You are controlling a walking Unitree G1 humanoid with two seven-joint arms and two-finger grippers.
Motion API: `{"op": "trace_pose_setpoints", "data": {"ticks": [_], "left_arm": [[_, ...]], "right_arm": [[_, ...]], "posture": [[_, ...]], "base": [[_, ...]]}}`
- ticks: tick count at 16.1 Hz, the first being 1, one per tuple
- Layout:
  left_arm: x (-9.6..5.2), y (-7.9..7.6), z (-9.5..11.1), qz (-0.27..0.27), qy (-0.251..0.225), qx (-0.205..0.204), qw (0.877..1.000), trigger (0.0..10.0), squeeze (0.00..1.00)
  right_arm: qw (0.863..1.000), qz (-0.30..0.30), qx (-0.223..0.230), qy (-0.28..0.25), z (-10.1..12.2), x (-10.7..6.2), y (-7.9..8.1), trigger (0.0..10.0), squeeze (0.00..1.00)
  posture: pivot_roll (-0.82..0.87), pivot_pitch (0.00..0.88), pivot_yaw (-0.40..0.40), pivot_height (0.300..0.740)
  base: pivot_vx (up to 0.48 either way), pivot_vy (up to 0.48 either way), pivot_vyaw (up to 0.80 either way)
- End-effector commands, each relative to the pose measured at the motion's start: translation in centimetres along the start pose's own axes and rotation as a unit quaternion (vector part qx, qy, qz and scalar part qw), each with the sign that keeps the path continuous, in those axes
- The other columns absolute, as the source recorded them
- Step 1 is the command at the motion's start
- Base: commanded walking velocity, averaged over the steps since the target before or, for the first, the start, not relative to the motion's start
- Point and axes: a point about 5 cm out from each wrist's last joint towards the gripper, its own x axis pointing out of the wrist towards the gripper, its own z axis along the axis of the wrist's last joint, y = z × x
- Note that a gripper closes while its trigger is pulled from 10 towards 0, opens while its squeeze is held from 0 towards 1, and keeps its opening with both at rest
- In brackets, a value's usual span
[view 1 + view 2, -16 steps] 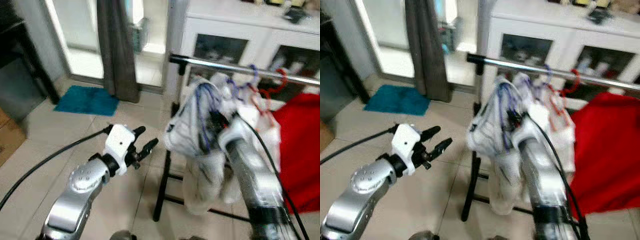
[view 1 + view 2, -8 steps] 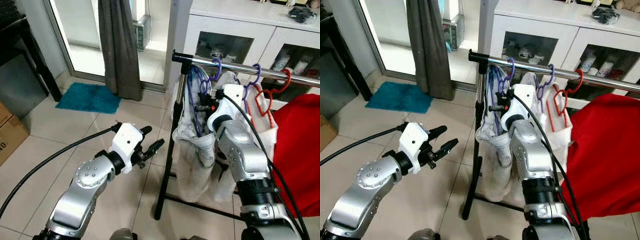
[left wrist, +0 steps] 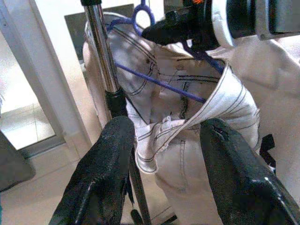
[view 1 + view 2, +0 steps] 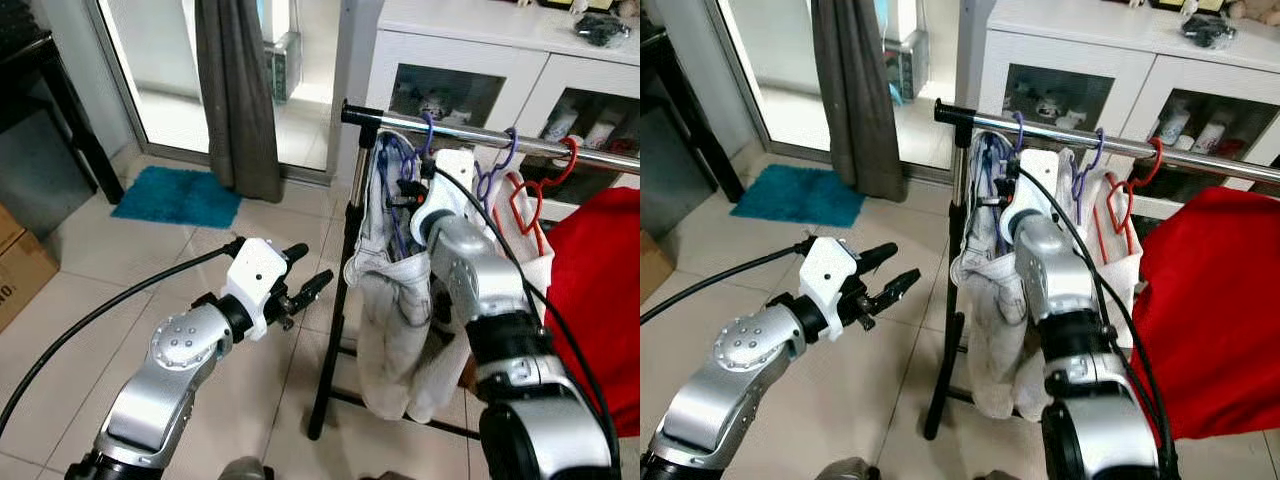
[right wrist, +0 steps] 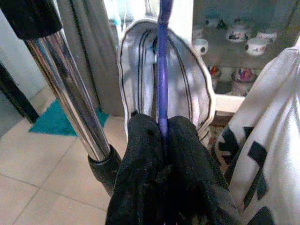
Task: Hang hanger
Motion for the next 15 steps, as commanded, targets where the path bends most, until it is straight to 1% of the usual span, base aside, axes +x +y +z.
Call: {"op": "trace_pose_setpoints", "data": {"ticks": [1, 2, 3, 4, 5, 6, 7, 9, 10, 11, 12, 13, 14, 15], "left_arm": [[0.1, 0.0, 0.8, -0.008, -0.012, 0.012, 1.000, 10.0, 0.00], [0.0, -0.1, 0.7, -0.008, -0.009, 0.012, 1.000, 10.0, 0.00], [0.0, -0.1, 0.7, -0.008, -0.008, 0.012, 1.000, 10.0, 0.00], [-0.1, 0.0, 0.6, -0.003, -0.005, 0.011, 1.000, 10.0, 0.00], [-0.1, 0.0, 0.5, 0.002, -0.003, 0.009, 1.000, 10.0, 0.00], [-0.1, 0.4, 0.3, 0.026, -0.002, -0.006, 1.000, 10.0, 0.00], [0.0, 0.8, 0.1, 0.053, -0.005, -0.021, 0.998, 10.0, 0.00], [0.0, 1.2, 0.0, 0.081, -0.008, -0.030, 0.996, 10.0, 0.00], [0.1, 1.7, -0.1, 0.111, -0.015, -0.033, 0.993, 10.0, 0.00], [0.2, 1.8, -0.1, 0.120, -0.016, -0.036, 0.992, 10.0, 0.00], [0.3, 1.9, -0.3, 0.147, -0.016, -0.042, 0.988, 10.0, 0.00], [0.3, 1.8, -0.5, 0.160, -0.014, -0.044, 0.986, 10.0, 0.00], [0.2, 1.7, -0.6, 0.170, -0.013, -0.043, 0.984, 10.0, 0.00], [0.1, 1.7, -0.6, 0.175, -0.012, -0.045, 0.983, 10.0, 0.00]], "right_arm": [[1.000, -0.004, -0.006, 0.019, -0.1, 0.2, -0.2, 10.0, 0.00], [0.999, -0.004, -0.003, 0.033, -0.8, 0.0, -0.2, 10.0, 0.07], [0.999, -0.003, -0.002, 0.036, -1.0, 0.0, -0.2, 10.0, 0.07], [0.999, 0.003, 0.008, 0.031, -1.2, -0.4, -0.2, 10.0, 1.00], [1.000, 0.013, 0.015, 0.020, -1.2, -0.6, -0.1, 10.0, 1.00], [0.998, 0.044, 0.036, -0.018, -0.7, -1.2, 0.0, 10.0, 1.00], [0.996, 0.062, 0.049, -0.048, -0.3, -2.0, -0.2, 10.0, 1.00], [0.993, 0.076, 0.055, -0.071, -0.1, -2.9, -0.6, 10.0, 1.00], [0.989, 0.097, 0.047, -0.098, -0.2, -4.4, -1.0, 10.0, 1.00], [0.988, 0.104, 0.042, -0.108, -0.2, -4.9, -1.2, 10.0, 1.00], [0.985, 0.113, 0.043, -0.127, -0.9, -6.8, -2.1, 10.0, 1.00], [0.984, 0.116, 0.039, -0.132, -1.5, -8.4, -2.9, 10.0, 1.00], [0.983, 0.118, 0.036, -0.134, -1.8, -9.3, -3.2, 10.0, 1.00], [0.983, 0.119, 0.035, -0.135, -1.9, -9.6, -3.3, 10.0, 1.00]], "posture": [[0.19, 0.024, -0.042, 0.740], [0.19, 0.024, -0.042, 0.740], [0.19, 0.024, -0.042, 0.740], [0.19, 0.025, -0.045, 0.740], [0.19, 0.025, -0.044, 0.740], [0.19, 0.025, -0.042, 0.740], [0.18, 0.023, -0.041, 0.740], [0.18, 0.022, -0.035, 0.740], [0.17, 0.018, -0.025, 0.740], [0.17, 0.018, -0.025, 0.740], [0.16, 0.010, -0.011, 0.740], [0.15, 0.008, -0.003, 0.740], [0.14, 0.005, 0.006, 0.740], [0.14, 0.005, 0.006, 0.740]], "base": [[0.000, 0.000, 0.00], [0.000, 0.000, 0.00], [0.000, 0.000, 0.00], [0.000, 0.000, 0.00], [0.000, 0.000, 0.00], [0.000, 0.000, 0.00], [0.000, 0.000, 0.00], [0.000, 0.000, 0.00], [0.000, 0.000, 0.00], [0.000, 0.000, 0.00], [0.000, 0.000, 0.00], [0.000, 0.000, 0.00], [0.000, 0.000, 0.00], [0.000, 0.000, 0.00]]}}
